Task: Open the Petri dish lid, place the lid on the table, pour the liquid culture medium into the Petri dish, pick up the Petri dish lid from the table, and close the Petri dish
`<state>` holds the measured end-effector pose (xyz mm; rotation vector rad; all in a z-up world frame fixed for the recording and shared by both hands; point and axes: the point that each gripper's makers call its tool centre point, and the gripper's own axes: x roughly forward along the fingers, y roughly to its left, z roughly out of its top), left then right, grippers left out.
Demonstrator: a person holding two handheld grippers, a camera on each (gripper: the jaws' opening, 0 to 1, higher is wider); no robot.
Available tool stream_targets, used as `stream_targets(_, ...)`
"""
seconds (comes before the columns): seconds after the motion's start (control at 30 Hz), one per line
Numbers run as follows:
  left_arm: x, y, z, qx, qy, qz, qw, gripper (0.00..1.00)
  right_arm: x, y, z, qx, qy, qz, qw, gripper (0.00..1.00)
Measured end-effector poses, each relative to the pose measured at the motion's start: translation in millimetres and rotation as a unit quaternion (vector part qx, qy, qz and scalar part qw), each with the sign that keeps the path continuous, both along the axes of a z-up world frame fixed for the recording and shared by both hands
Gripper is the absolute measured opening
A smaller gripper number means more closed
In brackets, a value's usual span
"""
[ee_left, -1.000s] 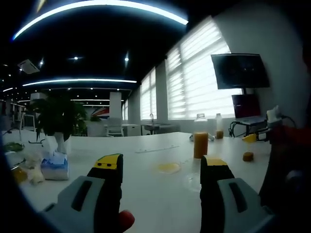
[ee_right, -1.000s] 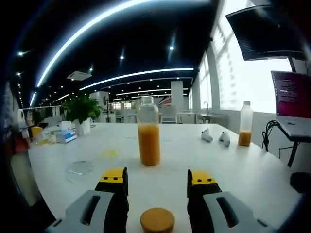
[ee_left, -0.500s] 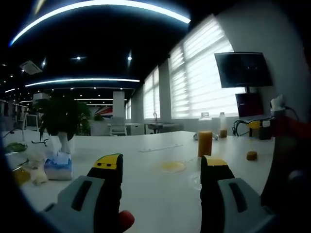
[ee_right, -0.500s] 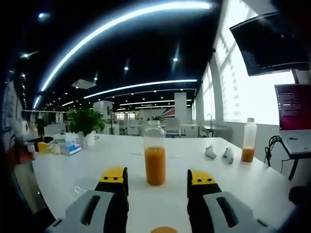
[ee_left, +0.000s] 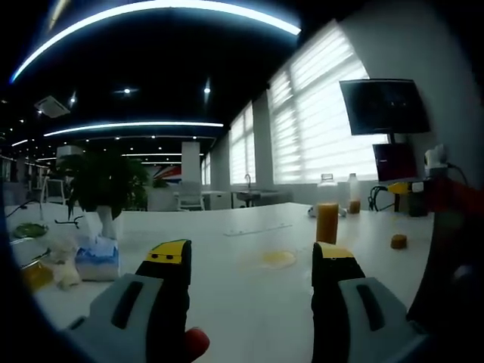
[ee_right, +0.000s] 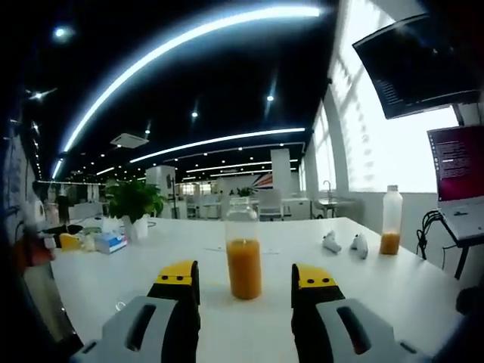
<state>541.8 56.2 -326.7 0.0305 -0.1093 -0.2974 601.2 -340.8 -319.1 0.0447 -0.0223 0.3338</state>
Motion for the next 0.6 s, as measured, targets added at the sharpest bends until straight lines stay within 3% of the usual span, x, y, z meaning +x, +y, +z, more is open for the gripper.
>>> stream_targets(0.23,0.8,-2,1.8,0.003,0.000,-0.001,1.0000,0.56,10,6,5.2,-0.002,-0.006,0.007,1.0000,0.44)
stream_targets(0.6,2.2,-2,0.9,0.003,0.002,-0.003,1.0000,0.56,31,21,29.2,-0.016,-0.021,0.016,0.9995,0.48)
